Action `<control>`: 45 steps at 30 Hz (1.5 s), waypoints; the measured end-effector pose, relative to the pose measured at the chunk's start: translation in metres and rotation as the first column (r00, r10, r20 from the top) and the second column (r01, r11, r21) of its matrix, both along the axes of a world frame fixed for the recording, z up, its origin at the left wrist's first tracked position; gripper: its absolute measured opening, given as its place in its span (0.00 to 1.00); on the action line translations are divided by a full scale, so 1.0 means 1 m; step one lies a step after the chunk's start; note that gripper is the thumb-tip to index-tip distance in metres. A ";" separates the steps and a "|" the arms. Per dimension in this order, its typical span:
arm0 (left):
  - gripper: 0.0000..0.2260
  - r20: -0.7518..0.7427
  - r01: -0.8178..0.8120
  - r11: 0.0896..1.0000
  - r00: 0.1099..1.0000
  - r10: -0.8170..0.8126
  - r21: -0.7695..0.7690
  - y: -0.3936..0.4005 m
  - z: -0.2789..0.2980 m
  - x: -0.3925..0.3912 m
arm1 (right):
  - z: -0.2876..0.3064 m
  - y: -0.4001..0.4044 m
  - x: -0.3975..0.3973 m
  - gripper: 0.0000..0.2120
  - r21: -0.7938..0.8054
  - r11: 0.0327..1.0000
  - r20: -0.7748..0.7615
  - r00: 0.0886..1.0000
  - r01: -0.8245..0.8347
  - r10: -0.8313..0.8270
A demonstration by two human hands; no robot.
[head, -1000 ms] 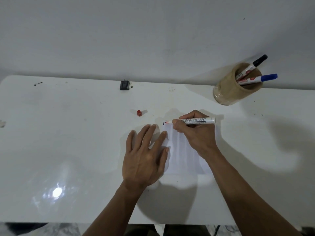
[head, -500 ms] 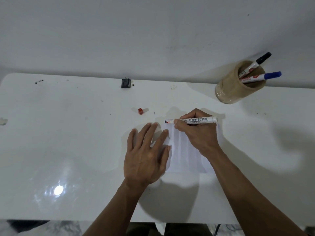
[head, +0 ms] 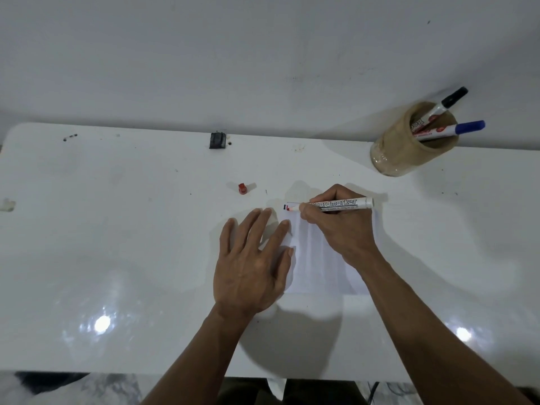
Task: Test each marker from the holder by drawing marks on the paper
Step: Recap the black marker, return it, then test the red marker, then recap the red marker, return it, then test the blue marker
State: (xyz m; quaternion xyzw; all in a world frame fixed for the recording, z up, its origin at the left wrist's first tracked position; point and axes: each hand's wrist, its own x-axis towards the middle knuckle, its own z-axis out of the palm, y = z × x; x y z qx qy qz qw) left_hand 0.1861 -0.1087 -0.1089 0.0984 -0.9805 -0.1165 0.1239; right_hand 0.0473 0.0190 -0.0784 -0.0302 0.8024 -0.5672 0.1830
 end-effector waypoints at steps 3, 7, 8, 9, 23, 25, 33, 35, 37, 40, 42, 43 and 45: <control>0.19 0.015 0.001 1.000 1.000 -0.002 0.020 0.000 0.001 0.001 | 0.006 0.000 -0.001 0.08 -0.058 0.998 0.049 0.999 0.009 -0.006; 0.19 0.063 0.010 0.999 0.998 -0.013 0.052 -0.002 0.006 0.002 | 0.024 0.002 0.004 0.07 -0.154 0.987 0.094 0.995 0.050 -0.035; 0.19 0.071 0.009 0.998 0.997 -0.013 0.066 -0.002 0.008 0.002 | 0.030 0.003 0.006 0.07 -0.170 0.983 0.093 0.995 0.062 -0.047; 0.19 0.070 0.007 0.996 0.997 -0.013 0.089 -0.002 0.010 0.001 | 0.035 0.005 0.008 0.07 -0.189 0.979 0.091 0.994 0.077 -0.061; 0.19 0.327 -0.279 0.920 0.927 0.183 0.276 -0.068 0.055 -0.057 | 0.070 0.025 0.045 0.11 -0.305 0.939 0.137 0.983 0.159 -0.122; 0.16 0.361 -0.235 0.943 0.922 0.141 0.234 -0.071 0.052 -0.061 | 0.070 0.027 0.045 0.11 -0.294 0.940 0.151 0.980 0.172 -0.132; 0.06 0.235 -0.341 0.787 0.939 0.253 0.514 -0.066 0.063 -0.051 | 0.082 0.029 0.042 0.07 -0.290 0.927 0.203 0.962 0.238 -0.183; 0.03 0.246 -0.378 0.675 0.925 0.288 0.633 -0.061 0.079 -0.044 | 0.091 0.023 0.044 0.04 -0.290 0.932 0.175 0.969 0.218 -0.173; 0.02 0.244 -0.358 0.526 0.930 0.274 0.772 -0.056 0.091 -0.034 | 0.102 0.014 0.048 0.05 -0.280 0.944 0.116 0.982 0.177 -0.150; 0.03 0.169 -0.235 0.289 0.957 0.237 0.928 -0.047 0.108 -0.017 | 0.117 0.002 0.056 0.05 -0.266 0.957 0.024 0.993 0.117 -0.115; 0.03 0.130 -0.178 0.219 0.967 0.218 0.959 -0.042 0.115 -0.007 | 0.125 -0.005 0.062 0.05 -0.255 0.963 -0.023 0.995 0.083 -0.092; 0.03 0.113 -0.155 0.196 0.972 0.207 0.968 -0.040 0.118 -0.002 | 0.128 -0.007 0.066 0.05 -0.249 0.966 -0.042 0.996 0.071 -0.084; 0.03 0.085 -0.118 0.171 0.979 0.186 0.978 -0.039 0.123 0.007 | 0.131 -0.011 0.074 0.05 -0.234 0.971 -0.070 0.995 0.055 -0.073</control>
